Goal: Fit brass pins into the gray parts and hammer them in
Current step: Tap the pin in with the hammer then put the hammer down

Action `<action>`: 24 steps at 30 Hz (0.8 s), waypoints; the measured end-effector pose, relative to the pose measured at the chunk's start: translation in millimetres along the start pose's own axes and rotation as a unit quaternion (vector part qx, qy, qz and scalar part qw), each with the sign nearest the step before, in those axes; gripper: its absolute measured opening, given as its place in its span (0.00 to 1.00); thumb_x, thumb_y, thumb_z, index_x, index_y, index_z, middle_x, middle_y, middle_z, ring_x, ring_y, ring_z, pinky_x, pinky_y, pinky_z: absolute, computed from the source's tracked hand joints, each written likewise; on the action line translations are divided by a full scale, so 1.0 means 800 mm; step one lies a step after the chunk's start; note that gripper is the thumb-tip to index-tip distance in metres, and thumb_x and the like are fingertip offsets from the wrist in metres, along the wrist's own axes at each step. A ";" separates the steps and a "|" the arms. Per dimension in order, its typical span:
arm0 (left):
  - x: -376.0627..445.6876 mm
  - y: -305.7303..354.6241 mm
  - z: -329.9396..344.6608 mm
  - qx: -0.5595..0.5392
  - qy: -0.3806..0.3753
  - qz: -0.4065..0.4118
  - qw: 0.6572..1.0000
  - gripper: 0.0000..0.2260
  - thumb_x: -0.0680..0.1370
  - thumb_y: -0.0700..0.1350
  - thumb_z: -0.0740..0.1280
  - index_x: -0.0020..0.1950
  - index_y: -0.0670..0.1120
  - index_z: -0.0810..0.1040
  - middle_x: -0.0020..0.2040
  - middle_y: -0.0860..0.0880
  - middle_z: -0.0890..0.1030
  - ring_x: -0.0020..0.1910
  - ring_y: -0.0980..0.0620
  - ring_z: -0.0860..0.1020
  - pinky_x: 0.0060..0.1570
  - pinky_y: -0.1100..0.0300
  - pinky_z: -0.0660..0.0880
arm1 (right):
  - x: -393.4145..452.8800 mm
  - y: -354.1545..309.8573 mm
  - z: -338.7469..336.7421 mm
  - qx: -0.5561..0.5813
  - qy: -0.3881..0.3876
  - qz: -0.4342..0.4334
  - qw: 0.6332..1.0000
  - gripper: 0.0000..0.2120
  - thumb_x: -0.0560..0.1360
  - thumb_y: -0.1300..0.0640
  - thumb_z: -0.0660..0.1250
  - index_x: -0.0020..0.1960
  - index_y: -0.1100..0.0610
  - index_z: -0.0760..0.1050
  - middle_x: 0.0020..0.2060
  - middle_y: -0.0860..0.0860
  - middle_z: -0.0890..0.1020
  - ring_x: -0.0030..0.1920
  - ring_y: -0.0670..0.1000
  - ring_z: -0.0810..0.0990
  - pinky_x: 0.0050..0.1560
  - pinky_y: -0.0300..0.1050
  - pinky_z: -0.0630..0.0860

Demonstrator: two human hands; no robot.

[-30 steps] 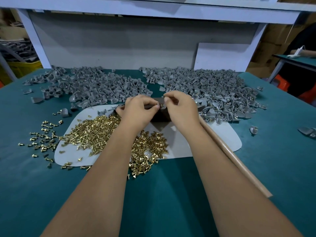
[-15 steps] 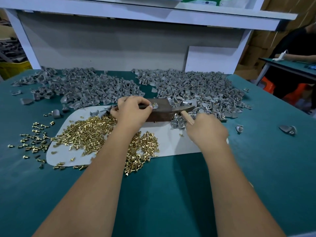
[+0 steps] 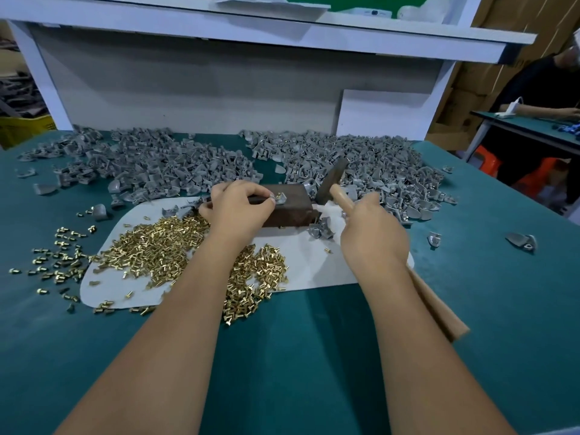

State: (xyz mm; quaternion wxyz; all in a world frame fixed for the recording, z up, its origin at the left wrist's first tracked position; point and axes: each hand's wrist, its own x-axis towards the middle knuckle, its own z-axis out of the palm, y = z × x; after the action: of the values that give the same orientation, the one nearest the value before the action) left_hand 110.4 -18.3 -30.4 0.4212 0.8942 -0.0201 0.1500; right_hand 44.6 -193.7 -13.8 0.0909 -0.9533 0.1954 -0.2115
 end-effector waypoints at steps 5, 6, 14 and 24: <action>-0.001 0.001 0.003 0.009 0.024 -0.013 1.000 0.02 0.76 0.55 0.70 0.43 0.60 0.79 0.55 0.59 0.76 0.67 0.51 0.61 0.65 0.46 0.57 | -0.001 -0.007 -0.008 0.051 0.148 -0.079 0.984 0.08 0.79 0.52 0.62 0.53 0.56 0.69 0.40 0.51 0.77 0.34 0.53 0.67 0.28 0.44 0.53; -0.001 0.000 0.005 0.005 0.029 -0.010 1.000 0.02 0.75 0.55 0.70 0.44 0.60 0.80 0.52 0.60 0.74 0.67 0.51 0.61 0.63 0.47 0.56 | -0.003 -0.011 -0.008 0.051 0.166 -0.104 0.979 0.08 0.79 0.53 0.61 0.55 0.56 0.70 0.42 0.51 0.78 0.35 0.53 0.68 0.30 0.44 0.55; 0.000 0.000 0.011 -0.019 0.050 -0.038 0.998 0.06 0.73 0.53 0.74 0.38 0.60 0.79 0.47 0.67 0.74 0.64 0.56 0.60 0.57 0.52 0.52 | -0.023 -0.029 -0.004 -0.004 0.180 -0.155 0.971 0.18 0.78 0.60 0.64 0.66 0.50 0.70 0.43 0.53 0.78 0.41 0.58 0.78 0.39 0.46 0.61; 0.005 -0.006 0.015 -0.025 0.077 -0.040 0.996 0.08 0.71 0.54 0.75 0.34 0.62 0.79 0.54 0.61 0.80 0.67 0.58 0.62 0.62 0.49 0.51 | -0.030 -0.034 -0.006 0.006 0.164 -0.161 0.973 0.28 0.73 0.64 0.68 0.71 0.49 0.69 0.38 0.57 0.77 0.35 0.59 0.76 0.35 0.46 0.61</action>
State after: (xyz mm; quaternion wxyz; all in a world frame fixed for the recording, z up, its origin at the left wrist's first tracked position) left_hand 117.9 -24.2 -40.0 0.4491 0.8695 0.0446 0.2009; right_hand 31.5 -159.7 -11.7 0.0280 -0.9240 0.0500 -0.3780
